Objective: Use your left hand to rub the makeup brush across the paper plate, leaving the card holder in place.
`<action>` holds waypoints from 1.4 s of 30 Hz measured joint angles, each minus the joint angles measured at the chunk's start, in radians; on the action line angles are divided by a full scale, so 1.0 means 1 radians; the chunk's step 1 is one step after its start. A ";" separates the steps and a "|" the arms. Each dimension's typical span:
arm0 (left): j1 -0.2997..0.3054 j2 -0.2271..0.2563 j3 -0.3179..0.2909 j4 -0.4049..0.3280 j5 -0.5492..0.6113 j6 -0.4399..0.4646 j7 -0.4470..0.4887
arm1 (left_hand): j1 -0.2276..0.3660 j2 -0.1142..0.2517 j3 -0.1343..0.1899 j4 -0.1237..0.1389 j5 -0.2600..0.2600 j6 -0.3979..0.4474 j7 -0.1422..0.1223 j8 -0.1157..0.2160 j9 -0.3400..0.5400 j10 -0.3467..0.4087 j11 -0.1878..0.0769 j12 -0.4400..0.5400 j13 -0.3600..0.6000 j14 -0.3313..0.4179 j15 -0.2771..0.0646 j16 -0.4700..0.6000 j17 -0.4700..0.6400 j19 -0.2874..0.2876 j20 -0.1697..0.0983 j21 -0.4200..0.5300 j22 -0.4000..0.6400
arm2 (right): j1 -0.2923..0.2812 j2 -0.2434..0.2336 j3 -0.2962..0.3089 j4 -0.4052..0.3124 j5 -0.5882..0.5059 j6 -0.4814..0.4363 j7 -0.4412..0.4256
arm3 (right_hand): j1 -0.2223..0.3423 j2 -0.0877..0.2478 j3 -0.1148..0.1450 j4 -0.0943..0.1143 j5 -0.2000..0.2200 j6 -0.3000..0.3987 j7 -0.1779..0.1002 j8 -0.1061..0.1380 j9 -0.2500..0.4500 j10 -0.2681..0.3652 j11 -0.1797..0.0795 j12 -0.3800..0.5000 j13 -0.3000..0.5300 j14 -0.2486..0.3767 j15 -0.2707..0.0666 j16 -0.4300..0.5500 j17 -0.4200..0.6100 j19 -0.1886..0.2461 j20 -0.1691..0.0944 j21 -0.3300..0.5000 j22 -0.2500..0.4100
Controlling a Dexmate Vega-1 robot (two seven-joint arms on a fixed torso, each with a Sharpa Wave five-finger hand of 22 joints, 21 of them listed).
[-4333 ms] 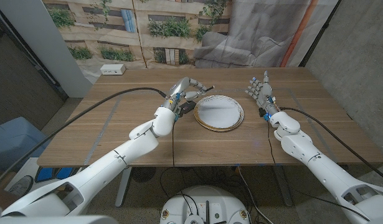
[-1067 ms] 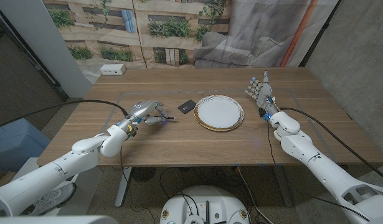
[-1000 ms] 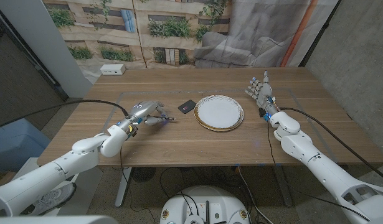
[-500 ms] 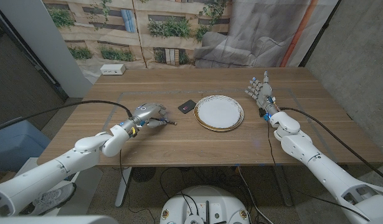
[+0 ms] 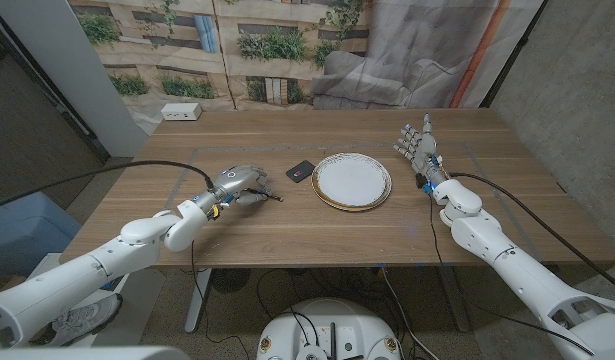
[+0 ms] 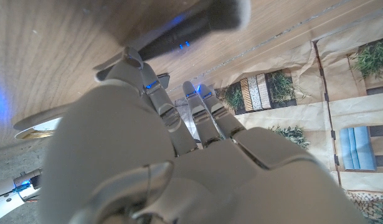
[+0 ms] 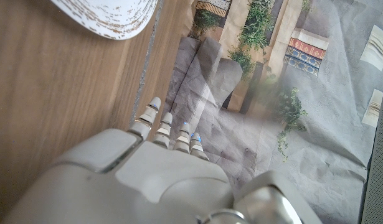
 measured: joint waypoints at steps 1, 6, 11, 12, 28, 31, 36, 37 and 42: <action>0.000 0.001 0.000 -0.001 0.001 0.002 -0.003 | 0.000 0.000 -0.002 0.002 0.000 -0.007 0.000 0.000 0.000 -0.008 0.001 0.000 0.000 -0.004 0.004 -0.001 0.000 0.000 0.000 0.000 0.000 | 0.000 0.000 0.000 0.000 0.000 0.000 0.000 | 0.000 0.000 0.000 0.000 0.000 0.000 0.000 0.000 0.000 0.000 0.000 0.000 0.000 0.000 0.000 0.000 0.000 0.000 0.000 0.000 0.000; 0.000 0.010 0.002 -0.015 0.010 0.007 -0.012 | -0.017 -0.004 -0.007 -0.001 0.000 -0.042 -0.005 -0.004 -0.003 -0.056 0.002 0.000 -0.005 -0.021 0.005 -0.004 0.000 -0.014 0.003 0.000 0.000 | 0.000 0.000 0.000 0.000 0.000 0.000 0.000 | 0.000 0.000 0.000 0.000 0.000 0.000 0.000 0.000 0.000 0.000 0.000 0.000 0.000 0.000 0.000 0.000 0.000 0.000 0.000 0.000 0.000; 0.001 0.020 0.001 -0.029 0.010 0.007 -0.012 | -0.037 -0.024 -0.024 -0.002 0.000 -0.100 -0.007 -0.004 -0.003 -0.120 0.002 0.000 -0.005 -0.050 0.006 -0.004 0.000 -0.044 0.010 -0.008 0.000 | 0.000 0.000 0.000 0.000 0.000 0.000 0.000 | 0.000 0.000 0.000 0.000 0.000 0.000 0.000 0.000 0.000 0.000 0.000 0.000 0.000 0.000 0.000 0.000 0.000 0.000 0.000 0.000 0.000; 0.002 0.023 0.000 -0.035 0.015 0.009 -0.026 | -0.037 -0.024 -0.025 -0.003 0.000 -0.108 -0.007 -0.004 -0.002 -0.129 0.000 0.000 -0.005 -0.055 0.006 -0.004 0.000 -0.046 0.011 -0.008 -0.001 | 0.000 0.000 0.000 0.000 0.000 0.000 0.000 | 0.000 0.000 0.000 0.000 0.000 0.000 0.000 0.000 0.000 0.000 0.000 0.000 0.000 0.000 0.000 0.000 0.000 0.000 0.000 0.000 0.000; 0.016 0.054 -0.019 -0.114 0.014 0.065 -0.151 | -0.097 -0.049 -0.044 0.008 0.000 -0.271 -0.008 -0.008 -0.009 -0.363 0.005 -0.008 -0.013 -0.202 0.013 -0.004 0.000 -0.152 0.031 -0.015 -0.007 | 0.000 0.000 0.000 0.000 0.000 0.000 0.004 | 0.000 0.000 0.000 0.000 0.000 0.000 0.000 0.000 0.000 0.000 0.000 0.000 0.000 0.000 0.000 0.000 0.000 0.000 0.000 0.000 0.000; 0.017 0.057 -0.023 -0.128 0.008 0.081 -0.185 | -0.118 -0.048 -0.049 0.013 0.000 -0.302 -0.004 -0.008 -0.009 -0.403 0.006 -0.008 -0.014 -0.237 0.014 -0.004 0.000 -0.169 0.028 -0.015 -0.007 | 0.000 0.000 0.000 0.000 0.000 0.000 0.004 | 0.000 0.000 0.000 0.000 0.000 0.000 0.000 0.000 0.000 0.000 0.000 0.000 0.000 0.000 0.000 0.000 0.000 0.000 0.000 0.000 0.000; 0.017 0.060 -0.028 -0.149 -0.002 0.101 -0.236 | -0.149 -0.051 -0.051 0.015 0.000 -0.367 0.001 -0.008 -0.009 -0.486 0.008 -0.008 -0.014 -0.284 0.016 -0.004 0.000 -0.199 0.035 -0.015 -0.007 | 0.000 0.000 0.000 0.000 0.000 0.000 0.004 | 0.000 0.000 0.000 0.000 0.000 0.000 0.000 0.000 0.000 0.000 0.000 0.000 -0.003 0.000 0.000 0.000 0.000 0.000 0.000 0.000 0.000; 0.017 0.061 -0.029 -0.153 -0.005 0.105 -0.249 | -0.149 -0.051 -0.053 0.017 0.000 -0.372 0.001 -0.008 -0.009 -0.495 0.009 -0.008 -0.014 -0.288 0.015 -0.004 0.000 -0.200 0.036 -0.015 -0.007 | 0.000 0.000 0.000 0.000 0.000 0.000 0.004 | 0.000 0.000 0.000 0.000 0.000 0.000 0.000 0.000 0.000 0.000 0.000 0.000 -0.003 0.000 0.000 0.000 0.000 0.000 0.000 0.000 0.000; 0.017 0.066 -0.036 -0.174 -0.011 0.115 -0.278 | -0.169 -0.055 -0.058 0.022 0.000 -0.377 -0.001 -0.008 -0.009 -0.524 0.010 -0.008 -0.014 -0.300 0.017 -0.004 0.000 -0.219 0.050 -0.021 -0.007 | 0.000 0.000 0.000 0.000 0.000 0.000 0.003 | 0.000 0.000 0.000 0.000 0.000 0.000 0.000 0.000 0.000 0.000 0.000 0.000 0.000 0.000 0.000 0.000 0.000 0.000 0.000 0.000 0.000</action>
